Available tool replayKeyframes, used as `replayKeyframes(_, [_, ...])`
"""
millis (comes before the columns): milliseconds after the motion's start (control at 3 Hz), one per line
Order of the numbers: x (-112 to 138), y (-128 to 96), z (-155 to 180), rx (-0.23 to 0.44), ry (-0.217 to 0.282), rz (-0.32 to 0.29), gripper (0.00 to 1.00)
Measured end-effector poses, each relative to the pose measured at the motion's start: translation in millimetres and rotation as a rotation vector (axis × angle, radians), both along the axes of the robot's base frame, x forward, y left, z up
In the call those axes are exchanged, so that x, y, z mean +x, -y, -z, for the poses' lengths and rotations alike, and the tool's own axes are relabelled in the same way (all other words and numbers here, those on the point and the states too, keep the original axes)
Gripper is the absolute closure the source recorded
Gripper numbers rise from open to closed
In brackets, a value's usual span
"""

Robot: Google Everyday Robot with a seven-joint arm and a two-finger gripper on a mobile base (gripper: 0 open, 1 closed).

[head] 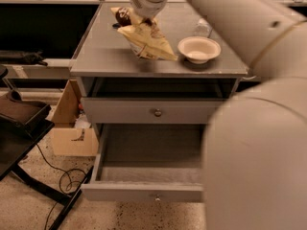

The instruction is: Place brown chip bag into middle drawer

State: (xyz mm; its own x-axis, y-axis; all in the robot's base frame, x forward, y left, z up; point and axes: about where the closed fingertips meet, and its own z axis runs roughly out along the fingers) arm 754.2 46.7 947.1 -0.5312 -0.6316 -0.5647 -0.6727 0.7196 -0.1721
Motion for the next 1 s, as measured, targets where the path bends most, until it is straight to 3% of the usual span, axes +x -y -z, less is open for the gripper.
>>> replayKeyframes(333, [-97.8, -0.6, -83.7, 0.200, 0.169, -0.141, 1.00])
replayKeyframes(667, [-184.4, -28.4, -122.8, 0.275, 0.304, -0.293, 1.00])
replayKeyframes(1000, [-211.1, -32.6, -76.5, 0.336, 0.321, -0.329, 1.00])
